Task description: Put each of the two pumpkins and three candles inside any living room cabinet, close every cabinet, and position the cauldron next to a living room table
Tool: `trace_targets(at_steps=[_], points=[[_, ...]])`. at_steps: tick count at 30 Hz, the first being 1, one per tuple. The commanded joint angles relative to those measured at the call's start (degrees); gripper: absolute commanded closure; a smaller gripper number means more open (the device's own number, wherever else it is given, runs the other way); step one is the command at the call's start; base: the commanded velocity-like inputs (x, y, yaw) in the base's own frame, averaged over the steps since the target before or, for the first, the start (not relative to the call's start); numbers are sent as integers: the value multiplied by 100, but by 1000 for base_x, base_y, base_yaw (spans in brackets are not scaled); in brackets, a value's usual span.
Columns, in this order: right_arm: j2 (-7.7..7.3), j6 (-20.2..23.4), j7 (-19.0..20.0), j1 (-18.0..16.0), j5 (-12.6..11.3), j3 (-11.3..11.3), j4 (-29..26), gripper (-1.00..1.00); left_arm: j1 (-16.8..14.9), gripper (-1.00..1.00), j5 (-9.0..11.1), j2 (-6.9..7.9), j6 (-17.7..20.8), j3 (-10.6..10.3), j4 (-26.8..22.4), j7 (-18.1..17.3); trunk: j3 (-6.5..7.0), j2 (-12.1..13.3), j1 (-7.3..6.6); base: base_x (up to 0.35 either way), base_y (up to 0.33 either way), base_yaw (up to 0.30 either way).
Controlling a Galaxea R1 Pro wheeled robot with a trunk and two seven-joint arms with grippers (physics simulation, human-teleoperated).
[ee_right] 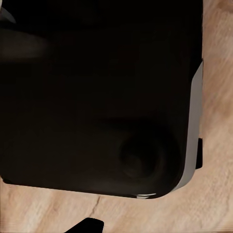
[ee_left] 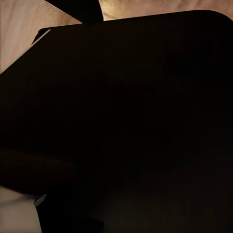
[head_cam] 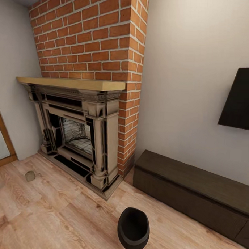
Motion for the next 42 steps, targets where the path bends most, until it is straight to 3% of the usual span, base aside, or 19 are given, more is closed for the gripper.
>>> trace_targets(at_steps=[1, 26, 42], points=[[1, -12, -3, -3, 3, 0, 3, -100, 4, -100, 31, -1, 3, 0, -13, 3, -2, -2, 0, 0, 0, -254], [1, -5, -3, -3, 3, 0, 3, -100, 4, -100, 31, 2, 3, 0, -13, 3, 53, -2, 0, 4, 4, -247], [9, -3, -3, -3, 3, -9, 3, -100, 4, -100, 31, 0, 10, 0, -13, 3, 56, -2, 0, 231, 197, -18]])
